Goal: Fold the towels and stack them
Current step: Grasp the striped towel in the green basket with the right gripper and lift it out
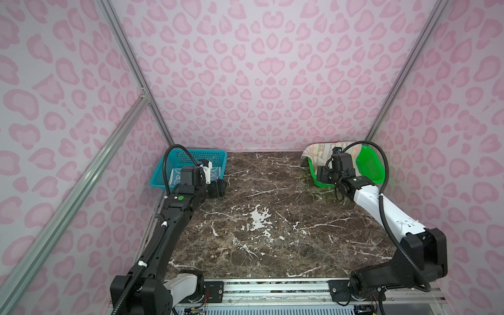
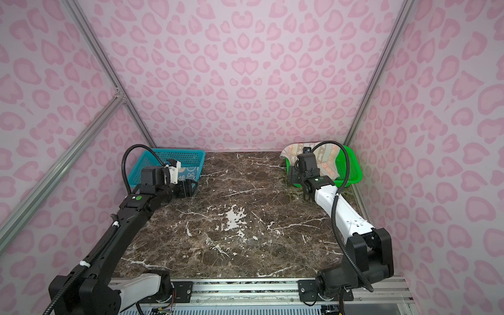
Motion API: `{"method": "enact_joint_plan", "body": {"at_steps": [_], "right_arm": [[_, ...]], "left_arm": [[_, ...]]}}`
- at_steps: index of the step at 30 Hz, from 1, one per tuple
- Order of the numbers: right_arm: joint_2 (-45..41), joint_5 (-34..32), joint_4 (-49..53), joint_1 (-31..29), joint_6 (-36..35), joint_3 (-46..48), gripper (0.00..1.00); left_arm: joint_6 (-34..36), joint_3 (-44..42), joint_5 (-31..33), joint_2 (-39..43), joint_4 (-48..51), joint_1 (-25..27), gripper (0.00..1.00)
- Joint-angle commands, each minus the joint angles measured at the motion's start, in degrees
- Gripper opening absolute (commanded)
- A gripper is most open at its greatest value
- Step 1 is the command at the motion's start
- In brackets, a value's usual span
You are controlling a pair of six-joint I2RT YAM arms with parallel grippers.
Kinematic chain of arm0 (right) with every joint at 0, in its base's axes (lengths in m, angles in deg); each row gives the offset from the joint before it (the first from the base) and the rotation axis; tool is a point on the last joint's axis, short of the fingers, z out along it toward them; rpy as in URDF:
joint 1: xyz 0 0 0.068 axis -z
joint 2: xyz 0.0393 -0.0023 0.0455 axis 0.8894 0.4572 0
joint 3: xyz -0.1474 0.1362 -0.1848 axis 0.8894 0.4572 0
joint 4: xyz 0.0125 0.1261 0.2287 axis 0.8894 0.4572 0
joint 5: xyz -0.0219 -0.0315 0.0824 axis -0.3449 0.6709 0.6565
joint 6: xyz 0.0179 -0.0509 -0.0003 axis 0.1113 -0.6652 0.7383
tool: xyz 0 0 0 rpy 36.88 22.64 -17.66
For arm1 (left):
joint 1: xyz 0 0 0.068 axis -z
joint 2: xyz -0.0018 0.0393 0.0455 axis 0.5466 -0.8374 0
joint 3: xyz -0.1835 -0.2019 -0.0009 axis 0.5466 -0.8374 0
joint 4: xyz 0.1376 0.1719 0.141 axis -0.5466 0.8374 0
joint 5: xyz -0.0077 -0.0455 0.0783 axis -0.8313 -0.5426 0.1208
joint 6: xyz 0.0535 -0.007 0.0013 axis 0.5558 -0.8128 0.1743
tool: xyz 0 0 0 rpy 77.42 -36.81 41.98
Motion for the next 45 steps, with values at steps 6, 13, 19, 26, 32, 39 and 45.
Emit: {"method": "enact_joint_plan", "body": {"at_steps": [6, 13, 19, 26, 32, 39, 45], "right_arm": [[16.9, 9.3, 6.9, 8.3, 1.4, -13.1, 0.86], [29.1, 16.0, 9.3, 9.9, 0.7, -22.4, 0.85], [37.6, 16.9, 12.9, 10.1, 0.4, -27.9, 0.68], [36.3, 18.4, 8.4, 10.8, -0.1, -26.9, 0.06], [28.2, 16.0, 4.9, 10.3, -1.8, -24.6, 0.00], [15.7, 13.0, 1.1, 9.0, -3.4, -19.7, 0.00], [6.7, 12.2, -0.7, 5.6, -8.3, -18.2, 0.00]], "left_arm": [[-9.0, -10.8, 1.0, 6.6, -8.2, 4.6, 0.76], [-12.8, -14.3, 1.6, 6.3, -9.0, 9.0, 0.76], [-13.0, -13.5, 3.8, 3.9, -6.9, 10.9, 0.76], [-13.6, -10.3, 3.8, -0.6, -6.7, 11.0, 0.75], [-14.1, -8.0, 3.8, -4.0, -7.8, 11.0, 0.75], [-13.8, -4.2, 3.3, -7.0, -8.0, 11.1, 0.75], [-13.6, -3.0, 3.3, -7.7, -8.5, 11.1, 0.74]]}}
